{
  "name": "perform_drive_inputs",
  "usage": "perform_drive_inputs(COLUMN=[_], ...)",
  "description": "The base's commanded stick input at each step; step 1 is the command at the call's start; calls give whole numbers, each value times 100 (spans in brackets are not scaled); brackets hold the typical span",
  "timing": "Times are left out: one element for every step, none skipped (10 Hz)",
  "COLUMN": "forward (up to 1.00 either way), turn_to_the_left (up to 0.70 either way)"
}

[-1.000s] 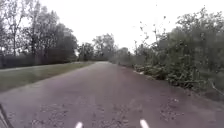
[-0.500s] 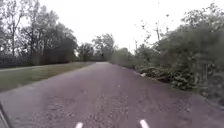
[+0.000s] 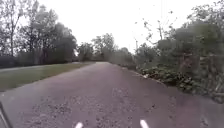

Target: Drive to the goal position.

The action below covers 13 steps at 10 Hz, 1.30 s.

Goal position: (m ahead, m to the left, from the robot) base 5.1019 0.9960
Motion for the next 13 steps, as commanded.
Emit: perform_drive_inputs(forward=[70, 70, 70, 70, 70, 70, 70, 70, 70, 70, 70, 70, 70], turn_to_the_left=[0, 0, 0, 0, 0, 0, 7, 24, 35, 35, 35, 9, 0])
